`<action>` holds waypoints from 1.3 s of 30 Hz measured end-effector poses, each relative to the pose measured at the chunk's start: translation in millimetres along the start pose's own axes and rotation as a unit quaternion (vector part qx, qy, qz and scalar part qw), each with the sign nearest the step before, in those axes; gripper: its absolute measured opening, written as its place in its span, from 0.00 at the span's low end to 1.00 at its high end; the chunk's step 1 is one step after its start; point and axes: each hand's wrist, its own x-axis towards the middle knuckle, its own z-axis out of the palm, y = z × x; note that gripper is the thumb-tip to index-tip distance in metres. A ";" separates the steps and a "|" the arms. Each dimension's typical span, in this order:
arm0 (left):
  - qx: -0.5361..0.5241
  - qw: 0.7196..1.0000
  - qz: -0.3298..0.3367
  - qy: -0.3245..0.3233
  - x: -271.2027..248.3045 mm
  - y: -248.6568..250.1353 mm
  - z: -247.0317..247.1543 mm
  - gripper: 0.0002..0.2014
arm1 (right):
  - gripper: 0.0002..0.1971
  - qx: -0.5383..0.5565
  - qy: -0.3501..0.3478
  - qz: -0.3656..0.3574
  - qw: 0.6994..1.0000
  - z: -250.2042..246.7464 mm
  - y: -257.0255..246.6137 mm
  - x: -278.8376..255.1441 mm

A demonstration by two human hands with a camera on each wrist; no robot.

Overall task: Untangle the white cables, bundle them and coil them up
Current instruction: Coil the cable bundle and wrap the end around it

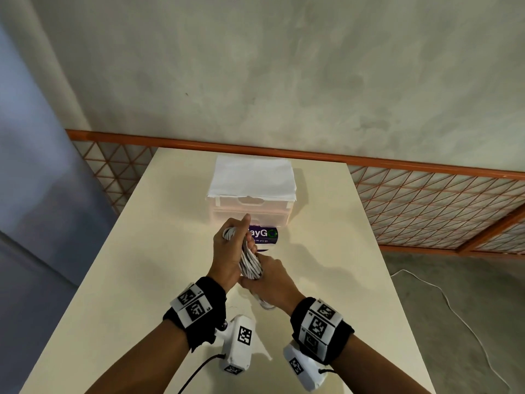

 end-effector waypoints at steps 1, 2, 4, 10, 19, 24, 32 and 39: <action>0.010 1.000 -0.006 -0.009 4.0 -2.6 -0.9 0.16 | 0.07 0.026 -0.021 -0.008 0.999 -1.1 4.3 2.5; 0.024 0.999 -0.017 -0.020 7.5 -5.3 -2.2 0.15 | 0.07 0.047 -0.044 -0.008 0.998 -2.7 8.4 3.9; 0.045 0.996 -0.059 -0.045 15.0 -11.3 -4.1 0.14 | 0.09 0.070 -0.074 0.001 0.995 -8.3 19.0 8.9; 0.034 0.973 -0.224 -0.038 61.5 -38.1 -17.5 0.24 | 0.15 0.047 -0.092 0.031 0.994 -26.3 58.9 30.4; -0.087 0.960 -0.258 0.058 122.7 -61.0 -17.4 0.10 | 0.12 0.045 -0.072 0.079 0.993 -52.1 108.4 35.3; -0.117 0.956 -0.259 0.069 129.3 -73.7 -26.5 0.12 | 0.11 0.037 -0.058 0.074 0.995 -68.6 105.9 48.0; -0.065 0.953 -0.291 0.063 90.7 -87.9 -41.8 0.22 | 0.09 0.014 -0.116 -0.019 0.993 -87.8 54.2 98.2; -0.075 0.959 -0.264 0.071 66.5 -87.3 -54.7 0.20 | 0.10 -0.164 -0.247 -0.048 0.954 -42.7 30.1 169.9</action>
